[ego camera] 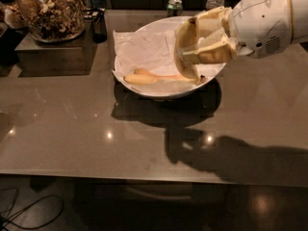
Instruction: Pick banana from white bowl
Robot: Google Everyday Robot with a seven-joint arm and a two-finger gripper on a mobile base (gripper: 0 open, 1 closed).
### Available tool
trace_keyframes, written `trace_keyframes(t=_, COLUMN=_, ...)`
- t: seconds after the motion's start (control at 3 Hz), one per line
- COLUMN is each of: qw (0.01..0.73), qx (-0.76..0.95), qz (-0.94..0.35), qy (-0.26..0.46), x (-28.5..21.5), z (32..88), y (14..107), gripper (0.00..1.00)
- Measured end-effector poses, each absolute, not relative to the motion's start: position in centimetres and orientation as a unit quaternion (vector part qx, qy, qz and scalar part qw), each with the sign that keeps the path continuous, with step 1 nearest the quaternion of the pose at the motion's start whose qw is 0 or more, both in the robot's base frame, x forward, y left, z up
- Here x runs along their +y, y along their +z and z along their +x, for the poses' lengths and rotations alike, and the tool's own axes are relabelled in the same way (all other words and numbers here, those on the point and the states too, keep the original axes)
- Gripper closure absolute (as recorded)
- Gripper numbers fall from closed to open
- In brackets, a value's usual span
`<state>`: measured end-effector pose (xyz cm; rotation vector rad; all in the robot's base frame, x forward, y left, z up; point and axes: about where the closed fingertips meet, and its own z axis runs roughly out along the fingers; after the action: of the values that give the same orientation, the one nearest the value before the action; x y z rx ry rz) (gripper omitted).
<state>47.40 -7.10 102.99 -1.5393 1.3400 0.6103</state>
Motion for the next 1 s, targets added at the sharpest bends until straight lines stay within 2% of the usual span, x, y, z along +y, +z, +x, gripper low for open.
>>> trace_keyframes(t=0.67, qw=0.482, qx=0.536, qz=-0.647, qy=0.248, x=-6.2, z=47.0, y=104.3, gripper=1.00)
trace_keyframes(t=1.0, qw=0.485, qx=0.519, qz=-0.661, qy=0.242, x=-5.1, z=44.9, y=106.4, gripper=1.00)
